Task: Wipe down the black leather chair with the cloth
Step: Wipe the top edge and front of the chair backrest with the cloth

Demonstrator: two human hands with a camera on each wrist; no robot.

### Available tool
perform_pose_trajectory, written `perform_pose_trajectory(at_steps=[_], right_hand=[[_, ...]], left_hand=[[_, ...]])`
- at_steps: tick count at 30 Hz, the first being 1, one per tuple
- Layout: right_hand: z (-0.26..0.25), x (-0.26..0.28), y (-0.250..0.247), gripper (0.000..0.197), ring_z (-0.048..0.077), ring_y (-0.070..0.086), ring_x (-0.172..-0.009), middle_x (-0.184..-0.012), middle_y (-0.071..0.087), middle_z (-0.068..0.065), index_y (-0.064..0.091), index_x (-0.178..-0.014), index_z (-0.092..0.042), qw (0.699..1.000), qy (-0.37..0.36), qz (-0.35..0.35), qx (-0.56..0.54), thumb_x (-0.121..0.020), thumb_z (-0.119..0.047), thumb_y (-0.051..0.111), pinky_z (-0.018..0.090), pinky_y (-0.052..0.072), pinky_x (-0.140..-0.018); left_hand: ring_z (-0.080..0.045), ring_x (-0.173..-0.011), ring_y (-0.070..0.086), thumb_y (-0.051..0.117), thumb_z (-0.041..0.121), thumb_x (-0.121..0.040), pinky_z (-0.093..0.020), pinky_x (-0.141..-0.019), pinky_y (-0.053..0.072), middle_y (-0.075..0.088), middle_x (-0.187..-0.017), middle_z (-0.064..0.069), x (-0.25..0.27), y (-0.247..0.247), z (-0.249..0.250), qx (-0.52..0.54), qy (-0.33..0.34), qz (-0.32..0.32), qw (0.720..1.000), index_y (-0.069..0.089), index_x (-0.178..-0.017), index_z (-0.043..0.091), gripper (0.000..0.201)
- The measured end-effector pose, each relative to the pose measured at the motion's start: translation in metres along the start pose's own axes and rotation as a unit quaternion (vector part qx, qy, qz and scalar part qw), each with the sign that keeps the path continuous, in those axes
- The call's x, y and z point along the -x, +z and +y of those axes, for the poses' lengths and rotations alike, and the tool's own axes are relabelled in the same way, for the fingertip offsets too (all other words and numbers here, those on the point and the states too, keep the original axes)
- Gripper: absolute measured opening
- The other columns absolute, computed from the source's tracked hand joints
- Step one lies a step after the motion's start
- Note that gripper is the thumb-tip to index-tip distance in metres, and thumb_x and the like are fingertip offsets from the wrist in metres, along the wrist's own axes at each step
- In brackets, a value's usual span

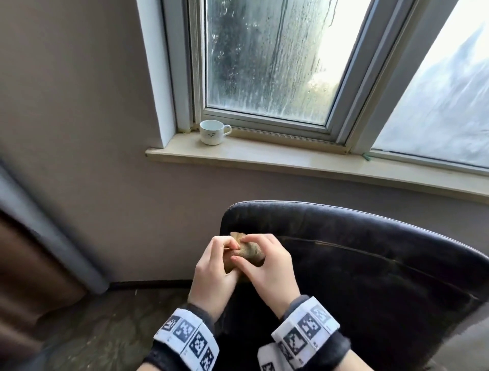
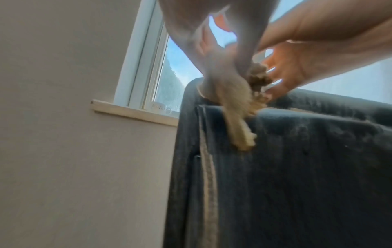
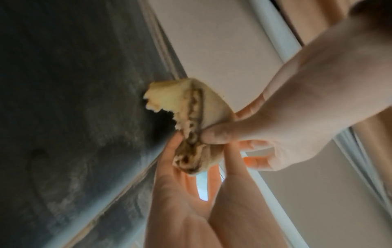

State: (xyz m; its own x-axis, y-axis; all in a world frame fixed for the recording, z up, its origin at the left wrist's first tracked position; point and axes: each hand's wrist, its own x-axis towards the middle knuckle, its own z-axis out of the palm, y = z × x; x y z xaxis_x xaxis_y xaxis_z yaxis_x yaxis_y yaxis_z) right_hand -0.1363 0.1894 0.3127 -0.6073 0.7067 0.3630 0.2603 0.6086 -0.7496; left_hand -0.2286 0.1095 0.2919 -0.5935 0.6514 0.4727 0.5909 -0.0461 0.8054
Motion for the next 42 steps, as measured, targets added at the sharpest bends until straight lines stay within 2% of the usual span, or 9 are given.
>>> perform_pose_trajectory(at_steps=[2,5,10,15,22,28,35,38,42], right_hand=[[0.006,-0.002,-0.010,0.026,0.004,0.055,-0.083,-0.097,0.059,0.001,0.064,-0.094,-0.016,0.996,-0.050,0.054,0.056,-0.069,-0.021,0.071,0.003,0.040,-0.075],[0.014,-0.002,-0.014,0.024,0.019,0.061,-0.081,-0.105,0.059,0.008,0.063,-0.096,-0.016,0.970,-0.120,0.110,0.182,-0.074,-0.024,0.068,0.025,0.053,-0.065],[0.024,-0.012,0.021,0.008,0.029,0.059,-0.074,-0.100,0.063,0.016,0.065,-0.080,-0.005,0.904,-0.209,0.085,0.364,-0.077,-0.004,0.058,0.036,0.052,-0.059],[0.033,-0.015,0.028,0.027,0.029,0.046,-0.075,-0.088,0.065,0.018,0.067,-0.081,0.003,0.862,-0.184,0.038,0.470,-0.075,-0.001,0.041,0.033,0.045,-0.058],[0.042,-0.016,-0.001,0.025,0.022,0.053,-0.064,-0.074,0.060,0.007,0.064,-0.076,-0.011,0.865,-0.139,0.045,0.480,-0.077,-0.008,0.039,0.029,0.039,-0.057],[0.051,-0.006,-0.041,0.028,0.023,0.055,-0.061,-0.070,0.056,0.007,0.065,-0.080,-0.012,0.866,-0.096,0.077,0.485,-0.076,-0.007,0.038,0.031,0.045,-0.052],[0.081,0.022,-0.108,0.033,0.029,0.053,-0.063,-0.074,0.053,0.011,0.066,-0.092,-0.008,0.841,-0.021,0.095,0.533,-0.072,-0.006,0.039,0.033,0.046,-0.055],[0.071,0.029,-0.118,0.019,0.031,0.048,-0.077,-0.078,0.054,0.012,0.065,-0.081,-0.009,0.820,0.028,0.126,0.558,-0.070,-0.006,0.050,0.040,0.038,-0.072],[0.042,0.007,-0.073,0.003,0.033,0.052,-0.087,-0.086,0.063,0.015,0.065,-0.072,-0.003,0.868,-0.057,0.117,0.479,-0.071,-0.004,0.063,0.041,0.043,-0.078]], left_hand=[[0.004,-0.106,0.049,0.074,0.019,-0.064,-0.009,-0.093,0.037,0.051,-0.108,0.012,-0.009,-0.012,-0.007,-0.023,0.065,-0.080,0.994,0.047,-0.099,0.028,0.045],[-0.009,-0.131,0.032,0.084,0.024,-0.058,-0.022,-0.109,0.027,0.036,-0.136,0.003,-0.033,-0.026,-0.020,-0.136,0.086,-0.121,0.979,0.043,-0.123,0.033,0.078],[-0.024,-0.142,0.007,0.067,0.015,-0.069,-0.046,-0.115,0.011,0.011,-0.152,-0.008,-0.055,0.011,-0.023,-0.300,0.171,-0.188,0.919,0.015,-0.144,0.035,0.094],[-0.022,-0.136,0.022,0.039,0.023,-0.081,-0.046,-0.113,0.021,0.022,-0.146,-0.004,-0.055,0.031,-0.030,-0.335,0.179,-0.120,0.917,0.019,-0.144,0.035,0.067],[-0.019,-0.128,0.030,0.071,0.022,-0.066,-0.036,-0.097,0.020,0.030,-0.139,-0.001,-0.063,0.048,-0.017,-0.327,0.181,-0.108,0.921,0.030,-0.138,0.039,0.085],[-0.020,-0.127,0.024,0.083,0.024,-0.038,-0.042,-0.096,0.031,0.024,-0.138,0.002,-0.065,0.051,-0.009,-0.343,0.130,-0.151,0.918,0.028,-0.136,0.042,0.114],[-0.019,-0.126,0.022,0.090,0.037,-0.031,-0.043,-0.097,0.029,0.026,-0.137,0.002,-0.068,0.048,-0.003,-0.362,0.129,-0.159,0.909,0.027,-0.134,0.043,0.120],[-0.023,-0.127,0.025,0.089,0.046,-0.027,-0.043,-0.099,0.021,0.029,-0.134,-0.005,-0.062,0.052,0.009,-0.382,0.152,-0.135,0.902,0.033,-0.134,0.030,0.122],[-0.025,-0.140,0.014,0.083,0.039,-0.047,-0.046,-0.110,0.004,0.021,-0.148,-0.009,-0.046,0.085,0.026,-0.381,0.227,-0.148,0.884,0.025,-0.144,0.027,0.114]])
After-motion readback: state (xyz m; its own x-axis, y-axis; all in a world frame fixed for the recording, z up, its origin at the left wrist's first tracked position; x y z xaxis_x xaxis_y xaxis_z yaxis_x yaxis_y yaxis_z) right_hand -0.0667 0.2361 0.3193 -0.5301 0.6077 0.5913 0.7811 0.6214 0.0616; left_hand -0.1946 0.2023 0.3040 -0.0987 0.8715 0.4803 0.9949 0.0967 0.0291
